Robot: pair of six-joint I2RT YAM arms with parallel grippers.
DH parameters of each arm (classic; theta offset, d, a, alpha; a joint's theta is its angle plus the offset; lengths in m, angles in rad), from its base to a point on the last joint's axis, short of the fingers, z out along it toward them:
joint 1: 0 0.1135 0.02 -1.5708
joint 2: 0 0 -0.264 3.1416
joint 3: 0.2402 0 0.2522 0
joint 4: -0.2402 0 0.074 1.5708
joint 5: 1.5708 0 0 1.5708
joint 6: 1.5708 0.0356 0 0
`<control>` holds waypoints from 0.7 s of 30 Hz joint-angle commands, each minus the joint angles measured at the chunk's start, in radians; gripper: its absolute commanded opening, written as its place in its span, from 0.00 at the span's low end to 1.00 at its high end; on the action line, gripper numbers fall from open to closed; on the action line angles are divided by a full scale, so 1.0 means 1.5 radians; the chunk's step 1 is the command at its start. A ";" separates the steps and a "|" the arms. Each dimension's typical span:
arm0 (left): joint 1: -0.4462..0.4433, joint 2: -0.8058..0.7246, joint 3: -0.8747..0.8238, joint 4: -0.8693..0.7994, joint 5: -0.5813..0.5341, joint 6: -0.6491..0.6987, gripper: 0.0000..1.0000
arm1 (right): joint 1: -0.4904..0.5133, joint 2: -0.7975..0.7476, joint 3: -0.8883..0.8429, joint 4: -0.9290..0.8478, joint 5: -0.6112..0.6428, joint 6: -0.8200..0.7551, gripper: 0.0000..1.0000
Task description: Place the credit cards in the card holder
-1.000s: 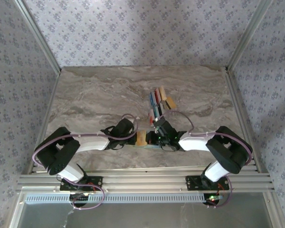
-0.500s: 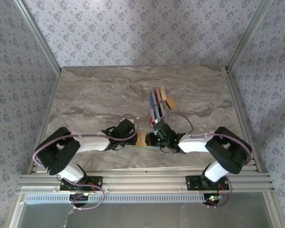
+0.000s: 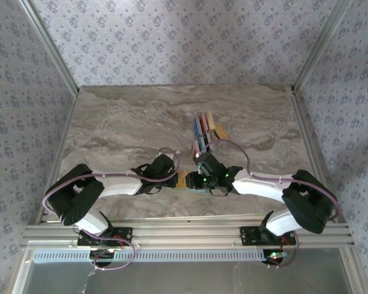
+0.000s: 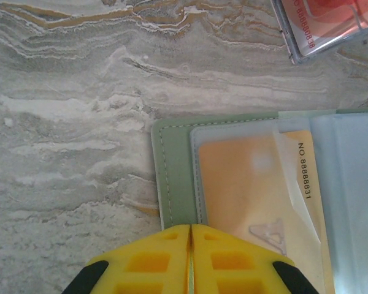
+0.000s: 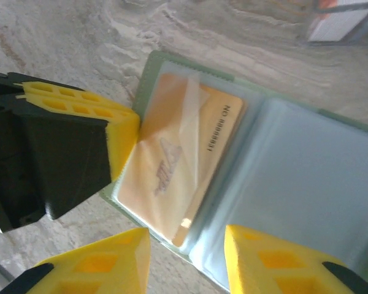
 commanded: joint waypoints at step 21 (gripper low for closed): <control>-0.010 0.017 -0.015 -0.012 0.033 0.001 0.11 | -0.025 0.142 0.089 -0.109 0.173 -0.063 0.38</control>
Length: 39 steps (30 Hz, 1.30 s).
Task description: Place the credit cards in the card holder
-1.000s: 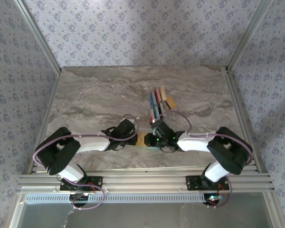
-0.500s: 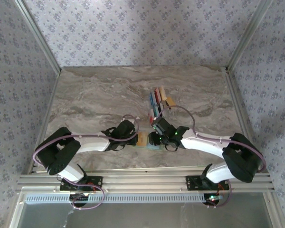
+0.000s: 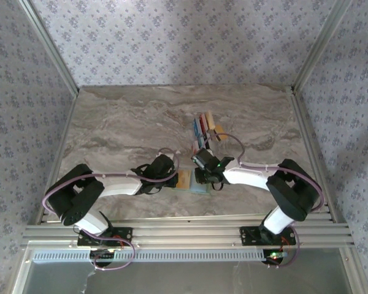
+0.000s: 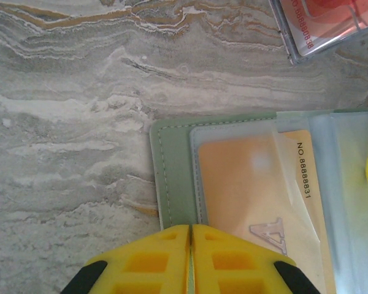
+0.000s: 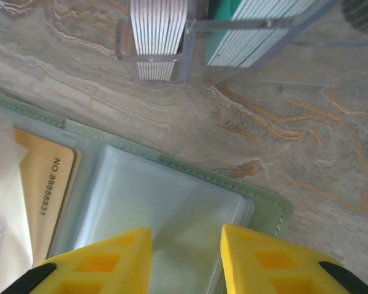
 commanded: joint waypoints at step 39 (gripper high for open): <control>-0.024 0.031 -0.017 -0.010 0.028 -0.008 0.10 | 0.028 0.058 0.066 -0.070 0.097 -0.014 0.30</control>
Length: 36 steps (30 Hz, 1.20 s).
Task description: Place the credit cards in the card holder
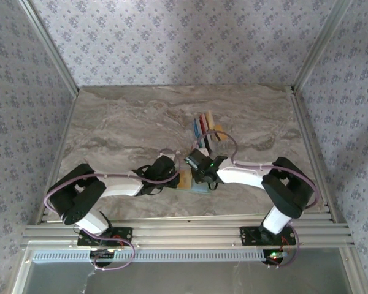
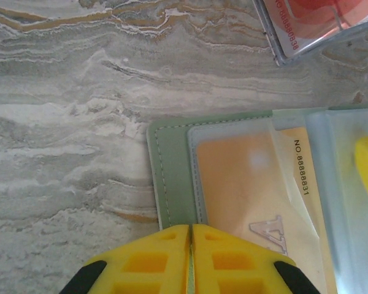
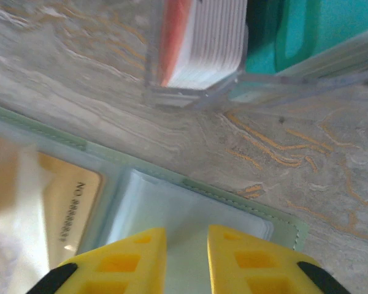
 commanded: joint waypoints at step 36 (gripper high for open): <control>-0.024 0.042 -0.011 -0.036 0.024 -0.011 0.10 | 0.039 -0.007 0.025 -0.038 0.064 0.014 0.00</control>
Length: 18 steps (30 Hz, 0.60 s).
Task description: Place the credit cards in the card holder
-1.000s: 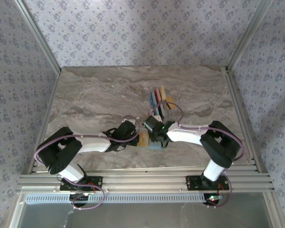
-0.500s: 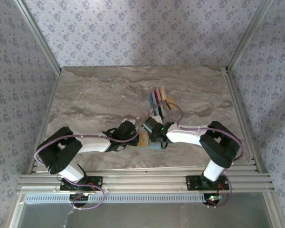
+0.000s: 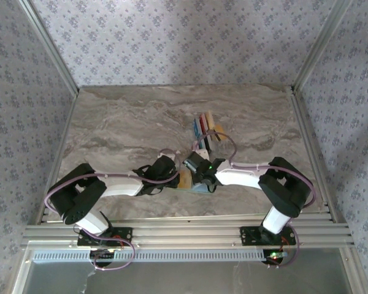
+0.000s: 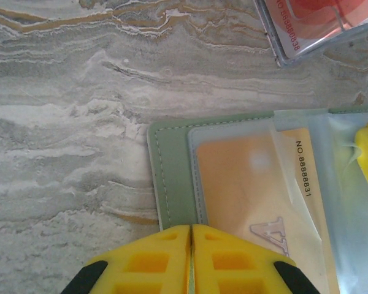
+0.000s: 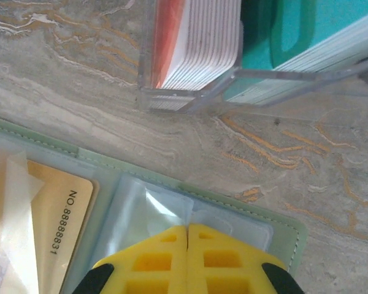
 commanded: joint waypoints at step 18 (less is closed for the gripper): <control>-0.062 0.054 -0.023 0.012 -0.001 -0.090 0.10 | 0.005 0.039 0.103 -0.006 -0.123 0.007 0.20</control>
